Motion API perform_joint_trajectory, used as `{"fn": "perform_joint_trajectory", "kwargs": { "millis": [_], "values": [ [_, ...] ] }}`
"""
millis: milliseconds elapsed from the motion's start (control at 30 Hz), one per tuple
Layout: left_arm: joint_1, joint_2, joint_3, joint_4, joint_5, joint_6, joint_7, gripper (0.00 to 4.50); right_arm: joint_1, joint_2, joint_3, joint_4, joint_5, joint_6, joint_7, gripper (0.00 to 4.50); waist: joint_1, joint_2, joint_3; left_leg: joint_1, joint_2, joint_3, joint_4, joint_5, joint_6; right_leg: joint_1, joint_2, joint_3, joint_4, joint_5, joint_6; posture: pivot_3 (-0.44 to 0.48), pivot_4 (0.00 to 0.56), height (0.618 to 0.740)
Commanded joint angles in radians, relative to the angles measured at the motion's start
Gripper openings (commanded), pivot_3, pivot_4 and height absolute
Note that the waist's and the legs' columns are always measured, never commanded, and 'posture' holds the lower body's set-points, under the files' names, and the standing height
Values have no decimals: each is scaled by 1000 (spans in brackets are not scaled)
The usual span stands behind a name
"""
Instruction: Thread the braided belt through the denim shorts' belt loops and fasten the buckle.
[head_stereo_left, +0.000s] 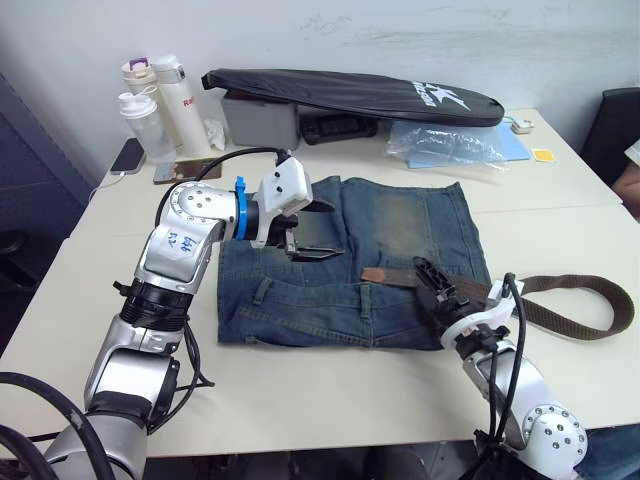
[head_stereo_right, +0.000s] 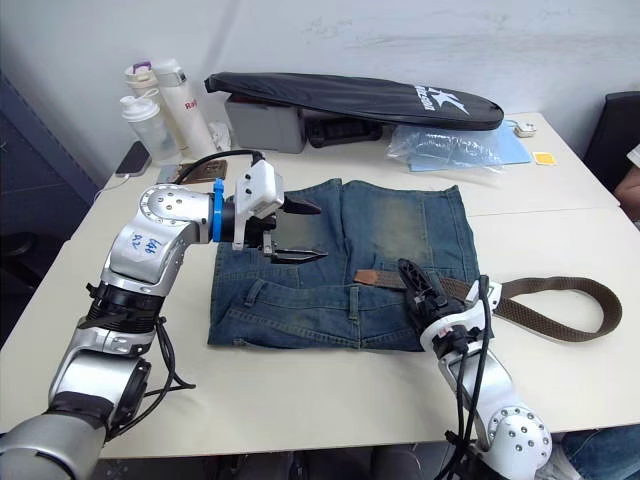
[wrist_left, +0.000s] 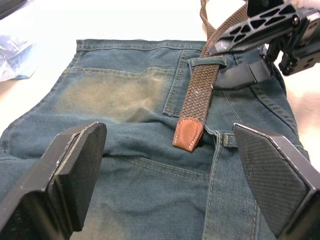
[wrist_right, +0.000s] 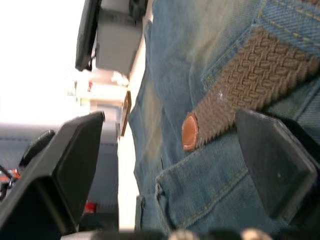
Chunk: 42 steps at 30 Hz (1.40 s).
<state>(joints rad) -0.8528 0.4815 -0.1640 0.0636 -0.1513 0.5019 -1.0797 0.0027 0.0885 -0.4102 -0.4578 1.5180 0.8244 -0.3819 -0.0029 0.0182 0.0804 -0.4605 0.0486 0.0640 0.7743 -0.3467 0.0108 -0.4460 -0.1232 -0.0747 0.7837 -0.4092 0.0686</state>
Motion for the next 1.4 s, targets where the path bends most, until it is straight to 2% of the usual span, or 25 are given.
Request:
{"fn": "perform_joint_trajectory", "kwargs": {
  "millis": [33,200,533,867,1100,1300,1400],
  "values": [
    [-6,18,8,-33,-15,-2,7,4437,21,-6,54,-1,13,-45,3,4500,0,0,0,0,0,0,1,0,0,0,1,0,0,0,0,0,150,622],
    [-11,21,4,-29,-15,-1,10,4437,38,-43,81,26,1,-101,18,4500,2,-1,0,0,1,-1,6,-2,3,0,9,12,0,0,0,0,150,622],
    [-15,30,-2,-32,-9,3,22,4437,-87,-100,68,188,-87,-210,77,4500,2,-1,-1,-2,2,-2,12,-4,7,-1,13,17,1,-2,-4,0,150,622],
    [-7,33,-5,-51,-12,11,32,4437,-92,-51,33,283,-141,-314,39,4500,3,-3,-5,-2,2,-1,12,-4,7,0,15,23,2,-2,-4,0,150,622],
    [-11,30,-11,-42,-5,-6,34,4437,-98,35,-1,261,-120,-417,-131,4500,7,-1,-9,-2,2,-1,12,-6,6,0,16,23,4,-2,-5,0,150,622],
    [-8,22,-21,-42,-4,-14,40,4437,-121,43,43,285,-130,-444,-115,4500,13,0,-10,-4,1,1,12,-11,8,0,15,24,11,-3,-6,0,150,622],
    [-5,24,-23,-44,-6,-16,41,4500,-99,39,58,279,-124,-440,-102,3714,13,0,-10,-5,1,1,13,-11,8,0,15,24,11,-5,-9,0,150,622]
  ]
}}
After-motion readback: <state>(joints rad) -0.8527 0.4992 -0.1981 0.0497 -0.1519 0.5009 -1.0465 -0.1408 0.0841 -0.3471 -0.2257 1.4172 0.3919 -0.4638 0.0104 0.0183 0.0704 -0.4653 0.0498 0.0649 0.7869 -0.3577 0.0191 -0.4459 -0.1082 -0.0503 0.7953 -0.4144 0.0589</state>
